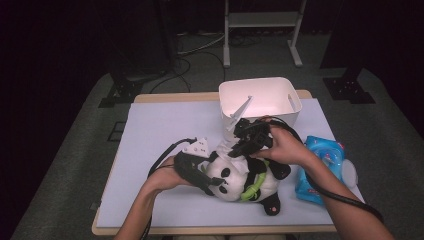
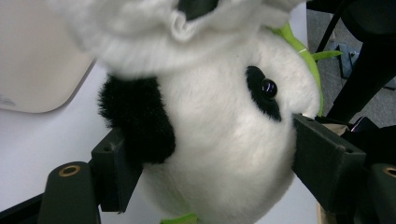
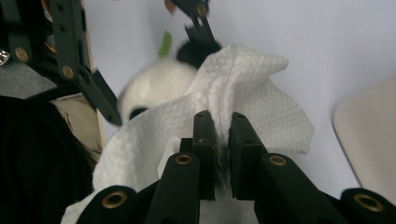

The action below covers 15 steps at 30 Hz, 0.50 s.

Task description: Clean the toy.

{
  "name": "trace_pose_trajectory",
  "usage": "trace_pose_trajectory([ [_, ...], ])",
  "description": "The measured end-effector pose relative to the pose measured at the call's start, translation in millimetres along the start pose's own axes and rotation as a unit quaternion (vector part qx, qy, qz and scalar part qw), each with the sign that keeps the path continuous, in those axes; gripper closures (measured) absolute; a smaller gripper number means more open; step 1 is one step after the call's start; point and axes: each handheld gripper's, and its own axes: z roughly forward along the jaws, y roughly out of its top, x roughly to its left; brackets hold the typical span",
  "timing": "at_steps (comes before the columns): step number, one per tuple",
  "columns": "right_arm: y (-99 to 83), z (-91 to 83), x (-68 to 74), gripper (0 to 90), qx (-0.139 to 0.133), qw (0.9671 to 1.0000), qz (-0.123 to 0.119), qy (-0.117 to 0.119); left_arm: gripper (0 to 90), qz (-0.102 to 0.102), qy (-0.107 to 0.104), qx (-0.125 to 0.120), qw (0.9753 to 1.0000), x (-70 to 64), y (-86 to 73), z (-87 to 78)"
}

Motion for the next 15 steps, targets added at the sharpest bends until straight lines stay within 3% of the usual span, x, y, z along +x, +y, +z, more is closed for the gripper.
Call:
trace_pose_trajectory([
  [6, -21.2, -6.5, -5.9, 81.6, 0.027, 0.9993, 0.022, -0.014, 23.0, 0.004, -0.001, -0.004, 1.0000, -1.4, 0.1, -0.4],
  [15, -51.2, -22.8, -11.3, 81.8, 0.028, 0.9978, 0.055, -0.024, 23.0, 0.017, 0.000, 0.005, 0.9998, -3.3, -0.9, -1.5],
])
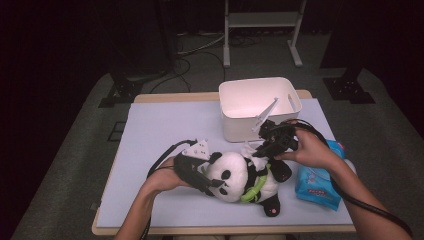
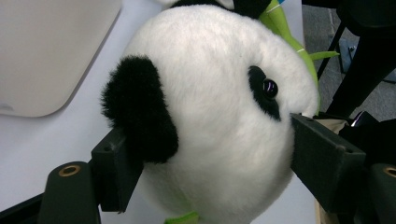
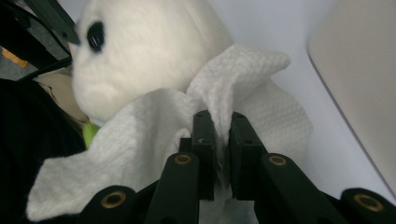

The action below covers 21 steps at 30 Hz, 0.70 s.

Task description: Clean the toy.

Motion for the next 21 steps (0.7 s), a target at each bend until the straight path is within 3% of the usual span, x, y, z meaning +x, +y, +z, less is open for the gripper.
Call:
trace_pose_trajectory([
  [6, -21.0, -7.3, -3.6, 81.8, -0.014, 0.9998, 0.017, 0.001, 22.5, -0.005, -0.007, -0.002, 1.0000, 0.9, -0.5, -0.8],
  [15, -46.4, -13.9, 2.4, 81.6, -0.020, 0.9995, 0.024, 0.006, 20.2, -0.037, -0.028, -0.006, 0.9989, 5.3, -4.3, -3.3],
  [21, -48.5, -10.8, 18.0, 81.8, -0.027, 0.9996, 0.003, 0.009, 9.8, -0.066, -0.042, 0.008, 0.9969, 7.4, -3.9, 2.6],
])
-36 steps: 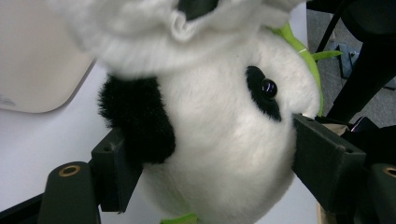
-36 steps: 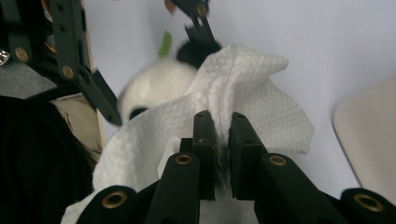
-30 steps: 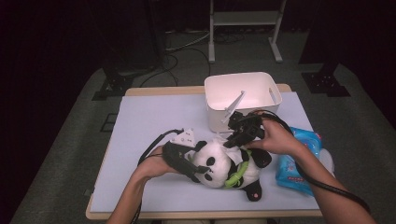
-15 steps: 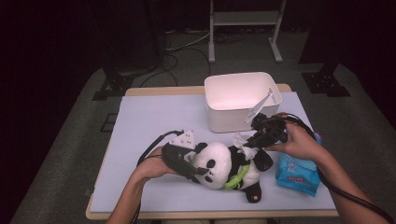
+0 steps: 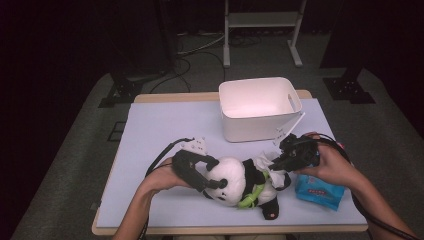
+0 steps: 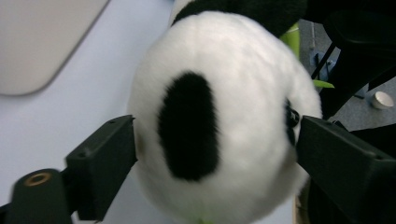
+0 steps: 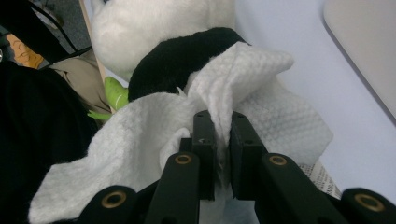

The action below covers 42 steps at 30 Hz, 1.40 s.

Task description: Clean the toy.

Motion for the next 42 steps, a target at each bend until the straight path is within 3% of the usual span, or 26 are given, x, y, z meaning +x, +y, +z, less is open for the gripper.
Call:
trace_pose_trajectory([
  [5, 2.1, 7.0, 8.0, 82.0, -0.005, 0.9999, -0.012, 0.003, 4.3, -0.008, -0.007, 0.012, 0.9999, 0.1, 5.1, 8.7],
  [10, 1.2, 8.1, 10.2, 82.0, -0.013, 0.9998, -0.013, 0.002, 2.0, 0.012, 0.002, 0.039, 0.9992, -3.6, 14.1, 21.1],
  [18, -7.3, -0.4, 10.3, 81.8, -0.027, 0.9995, -0.018, -0.001, 11.9, 0.022, -0.002, 0.027, 0.9994, -4.0, 13.0, 18.4],
  [29, -34.4, -14.0, 19.4, 81.8, -0.049, 0.9987, -0.006, -0.011, 13.3, 0.028, -0.002, 0.021, 0.9994, -4.7, 12.3, 16.3],
  [34, -45.3, -19.7, 15.8, 81.3, -0.052, 0.9985, 0.007, -0.013, 14.6, 0.033, -0.002, 0.014, 0.9994, -5.6, 13.6, 15.4],
  [38, -40.5, -21.2, 11.6, 81.6, -0.058, 0.9982, 0.008, -0.014, 17.7, 0.038, 0.000, 0.012, 0.9992, -5.9, 16.6, 15.0],
  [42, -23.3, -14.8, 7.5, 81.7, -0.058, 0.9983, -0.003, -0.009, 17.8, 0.046, 0.001, 0.015, 0.9988, -8.5, 20.6, 15.0],
])
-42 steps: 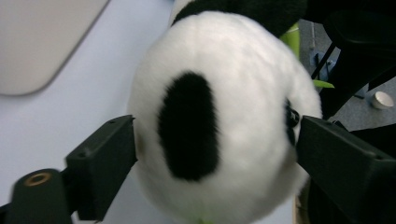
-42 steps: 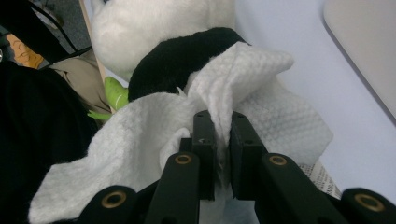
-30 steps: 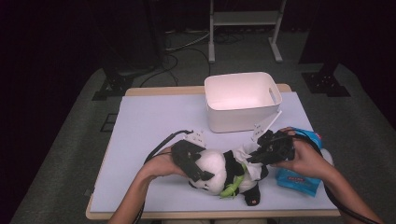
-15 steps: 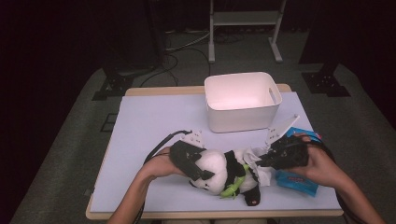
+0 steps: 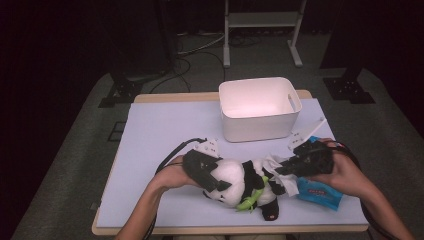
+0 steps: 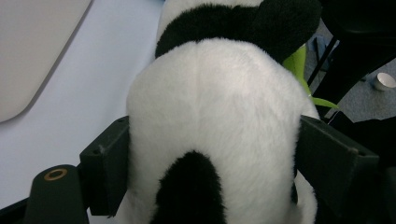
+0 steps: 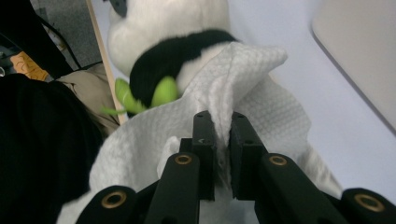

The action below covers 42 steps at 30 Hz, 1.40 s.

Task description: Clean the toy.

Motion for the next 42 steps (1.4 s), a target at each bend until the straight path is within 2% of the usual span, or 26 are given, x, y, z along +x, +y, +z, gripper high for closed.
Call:
trace_pose_trajectory([
  [4, 22.0, 14.7, -2.3, 81.8, 0.011, 0.9998, -0.015, 0.010, 17.8, 0.001, 0.001, 0.006, 1.0000, 0.2, 0.7, -0.2],
  [12, 55.8, 37.9, -4.2, 81.8, 0.025, 0.9988, -0.032, 0.027, 17.9, 0.008, 0.004, -0.002, 1.0000, -1.5, 4.6, -0.2],
  [15, 64.7, 48.3, -2.1, 81.8, 0.029, 0.9984, -0.034, 0.034, 17.8, 0.009, 0.004, -0.001, 0.9999, -2.6, 5.3, 0.0],
  [18, 66.3, 53.5, -0.7, 81.9, 0.033, 0.9982, -0.034, 0.038, 17.9, 0.009, 0.004, 0.005, 0.9999, -2.1, 1.5, -1.2],
  [22, 59.3, 45.6, -3.4, 82.0, 0.024, 0.9988, -0.029, 0.032, 18.6, 0.002, -0.001, 0.004, 1.0000, 0.4, -3.2, -2.1],
  [28, 36.0, 27.9, -3.7, 82.0, 0.004, 0.9996, -0.014, 0.026, 18.5, -0.008, -0.005, 0.003, 0.9999, 1.4, -4.9, -2.4],
  [37, 3.4, 5.8, 7.8, 81.4, 0.005, 1.0000, -0.005, 0.007, 18.4, -0.011, -0.006, 0.004, 0.9999, 2.2, -4.4, -2.4],
  [42, -10.3, -2.0, 9.6, 81.4, 0.006, 1.0000, 0.006, 0.005, 18.4, -0.009, -0.005, 0.007, 0.9999, 1.7, -2.7, -2.6],
])
